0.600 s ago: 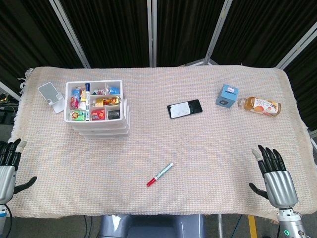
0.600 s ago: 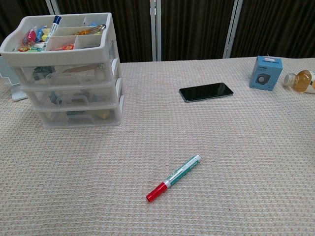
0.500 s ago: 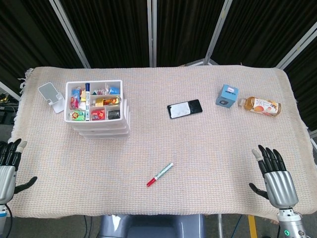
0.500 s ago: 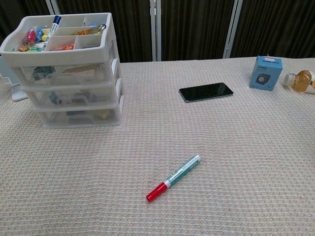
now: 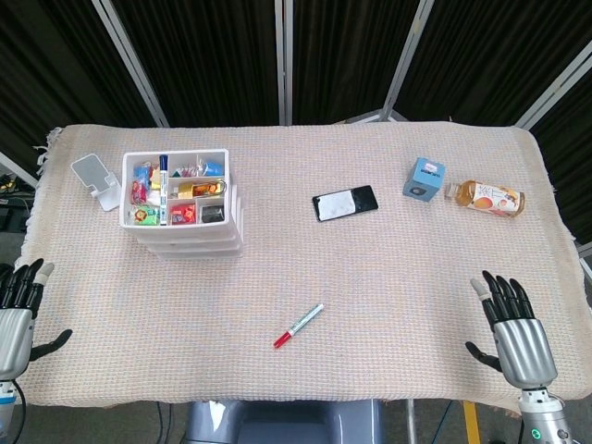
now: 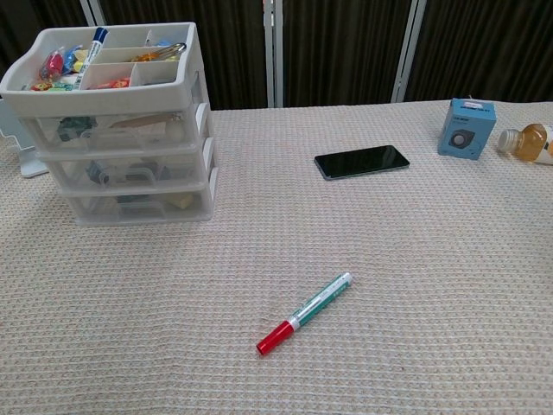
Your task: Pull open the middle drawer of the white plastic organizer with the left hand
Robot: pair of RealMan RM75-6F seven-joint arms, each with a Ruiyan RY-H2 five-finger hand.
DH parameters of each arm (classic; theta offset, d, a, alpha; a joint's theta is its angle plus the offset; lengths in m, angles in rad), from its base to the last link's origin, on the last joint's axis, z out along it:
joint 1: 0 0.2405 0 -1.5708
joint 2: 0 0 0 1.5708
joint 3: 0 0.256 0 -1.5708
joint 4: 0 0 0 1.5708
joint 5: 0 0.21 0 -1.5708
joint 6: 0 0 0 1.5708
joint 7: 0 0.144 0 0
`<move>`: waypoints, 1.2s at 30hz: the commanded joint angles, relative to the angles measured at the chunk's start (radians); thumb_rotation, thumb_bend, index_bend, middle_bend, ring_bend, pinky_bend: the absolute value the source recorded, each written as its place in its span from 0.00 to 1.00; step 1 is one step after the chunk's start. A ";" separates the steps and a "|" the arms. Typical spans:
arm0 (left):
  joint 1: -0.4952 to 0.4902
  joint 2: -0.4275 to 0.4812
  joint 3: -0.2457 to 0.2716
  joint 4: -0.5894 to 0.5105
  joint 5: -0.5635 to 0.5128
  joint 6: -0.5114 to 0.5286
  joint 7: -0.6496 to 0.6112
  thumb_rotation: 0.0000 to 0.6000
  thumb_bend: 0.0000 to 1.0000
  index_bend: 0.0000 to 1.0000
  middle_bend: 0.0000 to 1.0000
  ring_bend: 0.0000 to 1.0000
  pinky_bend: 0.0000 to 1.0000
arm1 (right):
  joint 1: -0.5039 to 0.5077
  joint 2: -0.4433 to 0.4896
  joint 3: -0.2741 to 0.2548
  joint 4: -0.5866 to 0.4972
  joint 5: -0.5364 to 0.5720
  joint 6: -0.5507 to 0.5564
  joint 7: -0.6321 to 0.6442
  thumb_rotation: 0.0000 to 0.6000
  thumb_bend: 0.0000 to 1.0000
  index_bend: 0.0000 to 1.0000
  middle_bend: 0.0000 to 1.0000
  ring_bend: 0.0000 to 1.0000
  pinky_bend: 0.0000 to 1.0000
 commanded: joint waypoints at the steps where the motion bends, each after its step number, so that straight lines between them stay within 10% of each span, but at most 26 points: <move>1: -0.002 -0.001 0.001 0.000 -0.002 -0.005 -0.008 1.00 0.01 0.00 0.00 0.00 0.00 | 0.001 -0.002 -0.001 0.001 0.002 -0.004 -0.004 1.00 0.02 0.00 0.00 0.00 0.00; 5: -0.006 -0.001 0.005 -0.016 0.009 -0.013 -0.065 1.00 0.11 0.00 0.02 0.04 0.06 | -0.002 -0.002 -0.007 0.002 -0.004 -0.003 -0.007 1.00 0.02 0.00 0.00 0.00 0.00; 10: -0.017 -0.016 0.008 -0.049 0.011 -0.037 -0.235 1.00 0.49 0.01 0.49 0.50 0.46 | -0.005 0.002 -0.011 -0.001 -0.010 0.004 -0.002 1.00 0.02 0.00 0.00 0.00 0.00; 15: -0.053 -0.019 0.017 -0.097 -0.020 -0.136 -0.446 1.00 0.69 0.02 0.70 0.70 0.57 | -0.006 0.001 -0.015 -0.003 -0.015 0.002 -0.006 1.00 0.02 0.00 0.00 0.00 0.00; 36: -0.292 -0.054 -0.120 -0.154 -0.281 -0.563 -0.803 1.00 0.87 0.01 0.77 0.77 0.65 | -0.006 0.016 -0.015 -0.018 -0.011 0.001 0.020 1.00 0.02 0.00 0.00 0.00 0.00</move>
